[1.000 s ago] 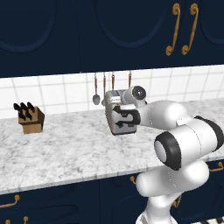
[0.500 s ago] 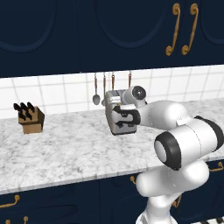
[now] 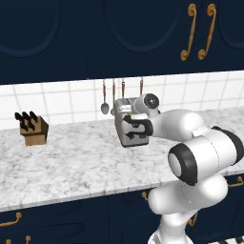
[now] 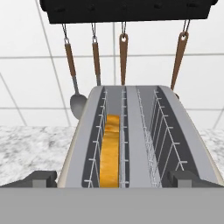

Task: Start the toaster. Once the lever pops up, take the bread to the plate on the dining counter.

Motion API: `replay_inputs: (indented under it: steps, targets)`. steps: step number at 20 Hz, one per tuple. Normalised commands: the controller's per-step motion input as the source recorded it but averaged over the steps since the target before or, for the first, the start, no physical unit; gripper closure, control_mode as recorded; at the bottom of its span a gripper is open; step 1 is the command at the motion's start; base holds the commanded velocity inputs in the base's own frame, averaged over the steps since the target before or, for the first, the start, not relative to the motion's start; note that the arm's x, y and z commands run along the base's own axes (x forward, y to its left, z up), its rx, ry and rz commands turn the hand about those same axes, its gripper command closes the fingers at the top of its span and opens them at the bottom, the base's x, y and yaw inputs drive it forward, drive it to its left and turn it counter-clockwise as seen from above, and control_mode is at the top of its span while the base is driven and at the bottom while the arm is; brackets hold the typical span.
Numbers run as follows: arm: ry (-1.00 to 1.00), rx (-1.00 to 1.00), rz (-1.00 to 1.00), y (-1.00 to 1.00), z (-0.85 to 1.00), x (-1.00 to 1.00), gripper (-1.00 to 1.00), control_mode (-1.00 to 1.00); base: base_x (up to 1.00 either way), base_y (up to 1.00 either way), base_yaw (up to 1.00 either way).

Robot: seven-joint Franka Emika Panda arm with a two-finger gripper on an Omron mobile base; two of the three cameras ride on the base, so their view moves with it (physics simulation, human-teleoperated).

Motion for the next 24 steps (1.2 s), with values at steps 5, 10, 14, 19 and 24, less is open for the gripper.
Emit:
replay_inputs:
  steps: [5,10,14,19,24]
  targets:
    - [0.00,0.00,0.00,0.00,0.00,0.00,-1.00,-1.00,0.00,0.00,0.00]
    - [0.00,0.00,0.00,0.00,0.00,0.00,-1.00,-1.00,0.00,0.00,0.00]
    - [0.00,0.00,0.00,0.00,0.00,0.00,-1.00,-1.00,0.00,0.00,0.00]
    - [0.00,0.00,0.00,0.00,0.00,0.00,-1.00,-1.00,0.00,0.00,0.00]
    - [0.00,0.00,0.00,0.00,0.00,0.00,-1.00,-1.00,0.00,0.00,0.00]
